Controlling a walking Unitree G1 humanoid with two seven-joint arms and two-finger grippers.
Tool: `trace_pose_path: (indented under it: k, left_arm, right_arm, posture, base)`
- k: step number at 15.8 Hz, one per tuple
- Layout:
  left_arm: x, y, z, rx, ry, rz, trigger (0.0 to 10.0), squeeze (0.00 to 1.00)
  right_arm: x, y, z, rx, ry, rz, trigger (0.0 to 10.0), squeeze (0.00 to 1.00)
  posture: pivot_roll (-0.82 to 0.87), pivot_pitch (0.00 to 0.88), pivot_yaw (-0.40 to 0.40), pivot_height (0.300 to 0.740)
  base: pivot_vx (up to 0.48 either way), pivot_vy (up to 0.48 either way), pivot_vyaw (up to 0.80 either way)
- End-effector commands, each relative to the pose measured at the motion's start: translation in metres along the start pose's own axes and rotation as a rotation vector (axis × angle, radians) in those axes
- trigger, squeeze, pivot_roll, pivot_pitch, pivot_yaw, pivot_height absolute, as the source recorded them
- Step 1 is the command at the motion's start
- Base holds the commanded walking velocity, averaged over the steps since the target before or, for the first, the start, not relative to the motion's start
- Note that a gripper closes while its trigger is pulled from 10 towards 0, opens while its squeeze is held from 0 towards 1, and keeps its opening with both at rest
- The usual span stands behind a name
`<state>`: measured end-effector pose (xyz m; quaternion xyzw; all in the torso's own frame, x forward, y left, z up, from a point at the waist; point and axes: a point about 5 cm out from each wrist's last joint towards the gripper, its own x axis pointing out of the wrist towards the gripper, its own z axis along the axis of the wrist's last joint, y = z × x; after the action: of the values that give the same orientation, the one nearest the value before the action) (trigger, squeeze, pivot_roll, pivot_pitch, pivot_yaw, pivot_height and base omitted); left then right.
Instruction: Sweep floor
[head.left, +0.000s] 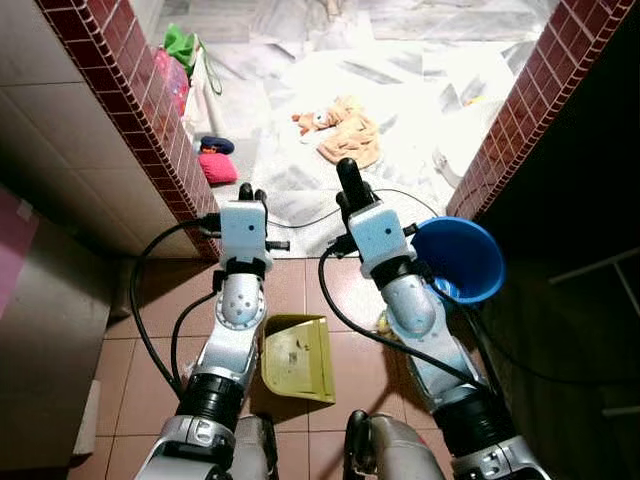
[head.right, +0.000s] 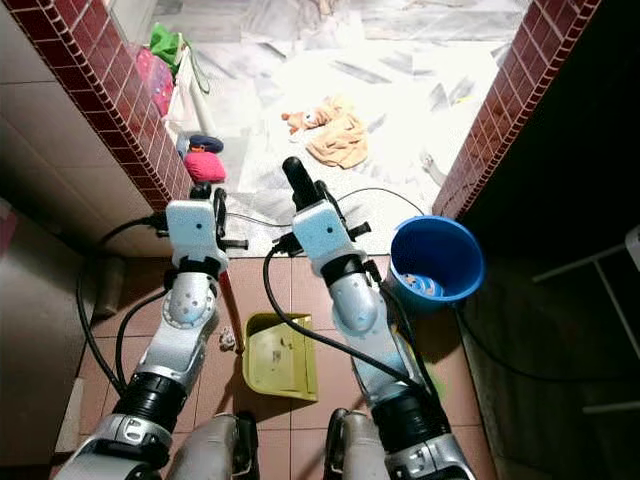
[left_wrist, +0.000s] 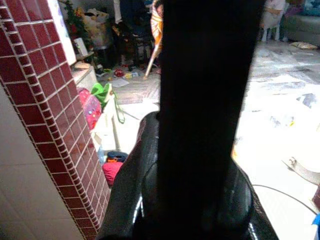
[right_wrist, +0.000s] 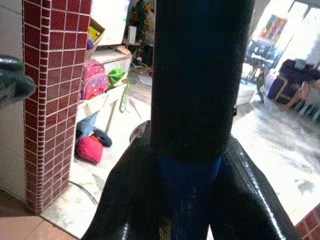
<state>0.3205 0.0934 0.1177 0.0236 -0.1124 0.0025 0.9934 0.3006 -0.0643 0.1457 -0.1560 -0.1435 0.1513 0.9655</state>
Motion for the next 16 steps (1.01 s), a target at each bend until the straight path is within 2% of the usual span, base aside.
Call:
trace_pose_path:
  k: [1,2,4,9,12,13,16]
  left_arm:
    - [-0.006,-0.003,-0.010,-0.005,0.038,-0.003,10.0,0.00]
    - [-0.005,-0.004,-0.013,-0.011,0.047,-0.001,10.0,0.00]
    - [-0.002,-0.006,-0.017,-0.015,0.065,-0.005,10.0,0.00]
    - [0.003,-0.010,-0.022,-0.011,0.092,-0.012,10.0,0.00]
    - [0.007,-0.010,-0.023,-0.047,0.096,-0.002,10.0,0.00]
    - [0.010,-0.008,-0.023,-0.058,0.105,0.018,10.0,0.00]
    - [0.012,-0.006,-0.024,-0.059,0.118,0.028,10.0,0.00]
  right_arm:
    - [0.003,0.005,0.004,0.076,-0.003,0.010,10.0,0.00]
    - [0.006,0.005,0.004,0.165,0.016,0.005,10.0,0.00]
    - [0.012,0.004,0.006,0.269,0.035,-0.007,10.0,0.00]
    - [0.023,-0.007,0.010,0.455,0.071,-0.025,10.0,0.00]
    - [0.032,-0.017,0.018,0.563,0.066,-0.010,10.0,0.00]
    - [0.037,-0.020,0.022,0.655,0.069,0.005,10.0,0.00]
    - [0.042,-0.026,0.027,0.672,0.052,0.029,10.0,0.00]
  posture:
    - [-0.05,0.231,0.026,0.731]
    - [-0.05,0.219,0.016,0.731]
    - [-0.06,0.204,0.008,0.731]
    - [-0.08,0.167,-0.009,0.731]
    - [-0.09,0.138,-0.021,0.731]
    - [-0.10,0.127,-0.024,0.731]
    - [-0.10,0.108,-0.024,0.731]
  base:
    - [0.000,0.000,0.00]
    - [0.000,0.000,0.00]
    - [0.000,0.000,0.00]
    - [0.000,0.000,0.00]
    - [0.000,0.000,0.00]
    - [0.000,0.000,0.00]
    - [0.000,0.000,0.00]
